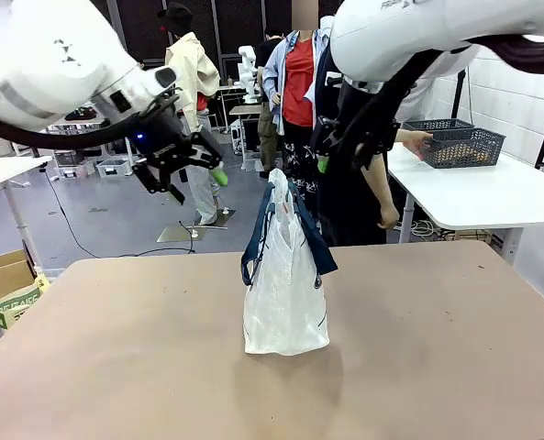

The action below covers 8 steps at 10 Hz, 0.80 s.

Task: Transfer purchased items from the store into the shopping bag.
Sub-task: Open the Reusable shopping bag in the center of the table.

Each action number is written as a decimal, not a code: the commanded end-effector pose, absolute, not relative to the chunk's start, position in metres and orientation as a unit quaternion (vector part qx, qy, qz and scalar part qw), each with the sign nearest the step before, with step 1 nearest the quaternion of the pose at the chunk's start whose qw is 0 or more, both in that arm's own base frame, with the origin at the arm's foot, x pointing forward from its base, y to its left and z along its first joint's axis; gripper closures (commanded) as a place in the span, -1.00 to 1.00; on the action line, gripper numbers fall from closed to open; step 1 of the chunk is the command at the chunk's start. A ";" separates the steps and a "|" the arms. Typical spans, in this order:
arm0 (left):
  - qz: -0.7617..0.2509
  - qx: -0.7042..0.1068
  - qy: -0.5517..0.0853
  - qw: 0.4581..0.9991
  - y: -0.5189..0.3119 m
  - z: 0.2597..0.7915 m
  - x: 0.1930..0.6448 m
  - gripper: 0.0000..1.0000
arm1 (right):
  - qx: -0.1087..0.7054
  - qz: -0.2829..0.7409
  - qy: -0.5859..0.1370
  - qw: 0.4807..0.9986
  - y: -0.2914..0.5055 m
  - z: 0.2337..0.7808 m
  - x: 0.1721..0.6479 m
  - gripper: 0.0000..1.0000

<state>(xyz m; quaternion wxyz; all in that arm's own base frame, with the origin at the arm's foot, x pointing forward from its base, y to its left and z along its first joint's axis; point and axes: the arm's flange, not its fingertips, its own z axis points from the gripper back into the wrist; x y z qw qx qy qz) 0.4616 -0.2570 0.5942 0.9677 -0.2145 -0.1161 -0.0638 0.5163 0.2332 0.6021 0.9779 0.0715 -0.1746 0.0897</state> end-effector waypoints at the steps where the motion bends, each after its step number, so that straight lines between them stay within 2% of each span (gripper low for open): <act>1: -0.038 -0.228 -0.085 0.969 -0.282 0.588 0.483 -1.00 | 0.066 0.067 -0.142 0.985 0.255 0.599 0.543 -1.00; 2: -0.030 -0.253 -0.070 0.964 -0.287 0.585 0.488 -1.00 | 0.067 0.056 -0.137 0.987 0.254 0.594 0.549 -1.00; 3: -0.053 -0.258 -0.079 0.961 -0.284 0.587 0.486 -1.00 | 0.079 0.095 -0.145 0.982 0.246 0.596 0.546 -1.00; 4: -0.044 -0.229 -0.088 0.968 -0.285 0.583 0.476 -1.00 | 0.076 0.066 -0.148 0.984 0.248 0.589 0.540 -1.00; 7: -0.043 -0.239 -0.082 0.967 -0.290 0.580 0.483 -1.00 | 0.078 0.069 -0.147 0.984 0.250 0.588 0.546 -1.00; 8: -0.029 -0.237 -0.068 0.969 -0.301 0.582 0.486 -1.00 | 0.101 0.064 -0.131 0.984 0.256 0.586 0.553 -1.00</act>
